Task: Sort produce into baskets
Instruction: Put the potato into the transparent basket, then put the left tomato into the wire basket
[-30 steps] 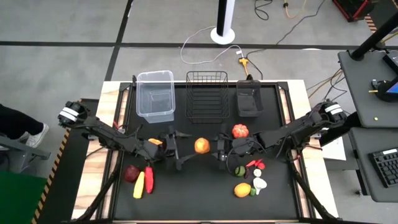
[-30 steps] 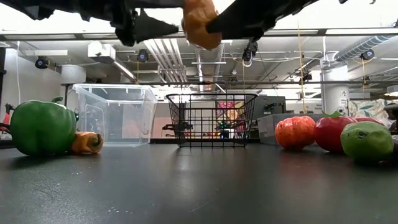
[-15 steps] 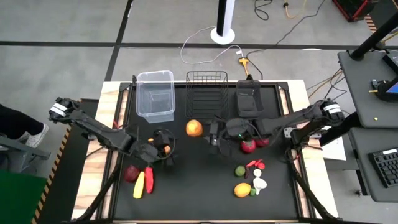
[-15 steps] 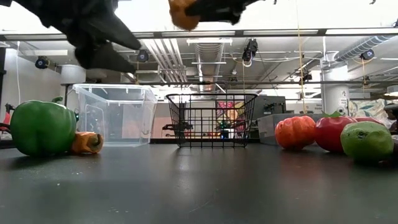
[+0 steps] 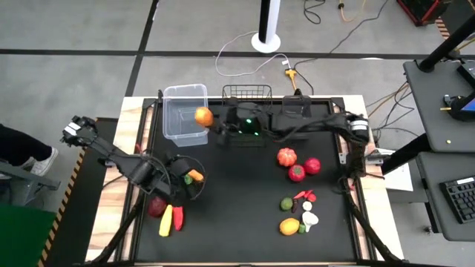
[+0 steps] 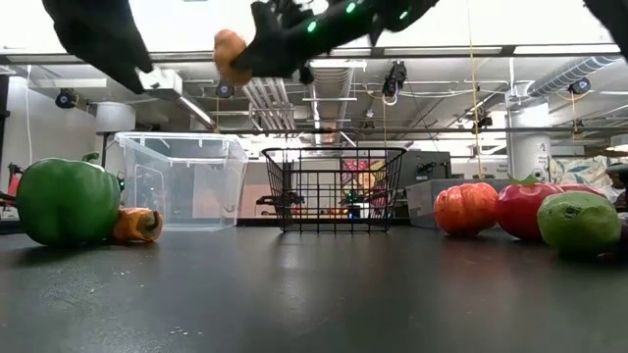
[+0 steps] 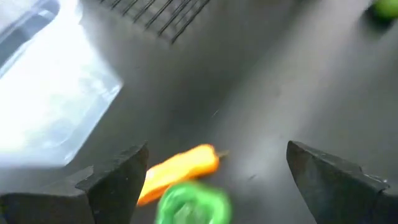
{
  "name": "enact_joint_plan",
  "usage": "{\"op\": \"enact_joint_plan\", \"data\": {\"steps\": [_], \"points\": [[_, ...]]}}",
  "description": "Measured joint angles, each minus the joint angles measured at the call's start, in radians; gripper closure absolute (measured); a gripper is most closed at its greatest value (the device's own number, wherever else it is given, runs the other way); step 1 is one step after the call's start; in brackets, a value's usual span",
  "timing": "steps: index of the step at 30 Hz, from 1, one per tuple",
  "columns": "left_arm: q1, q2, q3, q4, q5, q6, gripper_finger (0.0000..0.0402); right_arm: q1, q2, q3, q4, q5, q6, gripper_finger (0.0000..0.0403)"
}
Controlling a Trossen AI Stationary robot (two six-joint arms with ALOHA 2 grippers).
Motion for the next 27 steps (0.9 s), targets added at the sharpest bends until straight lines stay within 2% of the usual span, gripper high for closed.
{"op": "enact_joint_plan", "data": {"steps": [4, 8, 13, 21, 27], "points": [[-0.051, 0.046, 0.060, -0.158, 0.000, -0.104, 0.0041, -0.024, 0.098, 0.089, -0.016, -0.028, 0.028, 0.0216], [-0.098, 0.073, 0.075, -0.232, 0.019, -0.152, 0.0041, -0.036, 0.170, 0.171, -0.076, -0.029, 0.039, 0.0215], [-0.135, 0.081, 0.069, -0.239, 0.057, -0.163, 0.0041, -0.045, 0.227, 0.254, -0.172, -0.029, 0.066, 0.0195], [-0.164, 0.081, 0.064, -0.237, 0.056, -0.190, 0.0041, -0.050, 0.291, 0.381, -0.336, -0.029, 0.072, 0.0143], [-0.170, 0.081, 0.064, -0.236, 0.052, -0.214, 0.0041, -0.050, 0.273, 0.392, -0.367, -0.029, 0.043, 0.0122]]}}
